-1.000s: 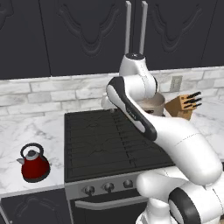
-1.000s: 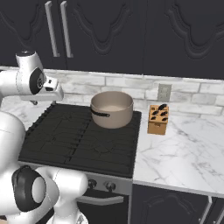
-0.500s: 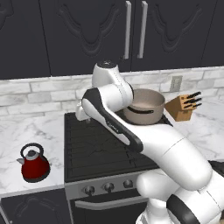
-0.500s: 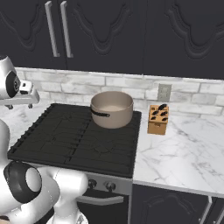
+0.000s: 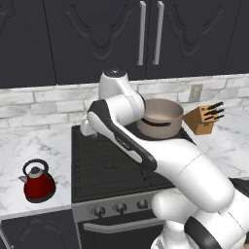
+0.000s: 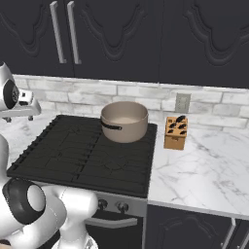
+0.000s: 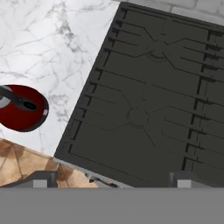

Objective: Pick the kettle from the counter and place it on a stove burner. Then turn the burner on.

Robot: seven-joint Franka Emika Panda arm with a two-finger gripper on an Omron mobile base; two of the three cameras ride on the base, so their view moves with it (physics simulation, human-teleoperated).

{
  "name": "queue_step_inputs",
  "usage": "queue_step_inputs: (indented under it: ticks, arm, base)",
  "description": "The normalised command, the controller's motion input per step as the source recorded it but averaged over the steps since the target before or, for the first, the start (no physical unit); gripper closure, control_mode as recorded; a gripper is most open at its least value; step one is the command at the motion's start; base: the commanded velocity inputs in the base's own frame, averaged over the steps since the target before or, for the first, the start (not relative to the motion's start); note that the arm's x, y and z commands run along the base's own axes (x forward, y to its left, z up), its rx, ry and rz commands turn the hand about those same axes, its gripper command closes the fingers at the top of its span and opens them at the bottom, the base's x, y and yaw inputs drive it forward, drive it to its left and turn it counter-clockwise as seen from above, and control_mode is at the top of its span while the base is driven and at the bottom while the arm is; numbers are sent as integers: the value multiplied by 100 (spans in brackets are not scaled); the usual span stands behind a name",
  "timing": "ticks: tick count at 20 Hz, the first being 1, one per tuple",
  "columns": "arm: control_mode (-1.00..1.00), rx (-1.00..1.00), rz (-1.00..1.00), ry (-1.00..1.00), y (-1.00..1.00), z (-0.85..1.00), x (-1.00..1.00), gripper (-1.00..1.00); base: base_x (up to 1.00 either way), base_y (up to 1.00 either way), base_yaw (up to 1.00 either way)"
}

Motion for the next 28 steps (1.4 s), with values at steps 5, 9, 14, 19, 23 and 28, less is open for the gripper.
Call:
queue_step_inputs:
  ticks: [5,9,14,19,23,28]
  arm:
    - [-100,9,0,-7,-6,-9,-36,-100]
    - [-100,27,1,-8,-31,-22,-58,-100]
    - [-100,26,12,-2,-20,-16,-36,-100]
    - [-100,10,21,3,-2,-1,-6,-100]
    - [-100,2,26,10,15,0,11,-100]
    - [-100,0,30,7,34,0,16,-100]
  base:
    - [0,0,0]
    - [0,0,0]
    - [0,0,0]
    - [0,0,0]
    - [0,0,0]
    - [0,0,0]
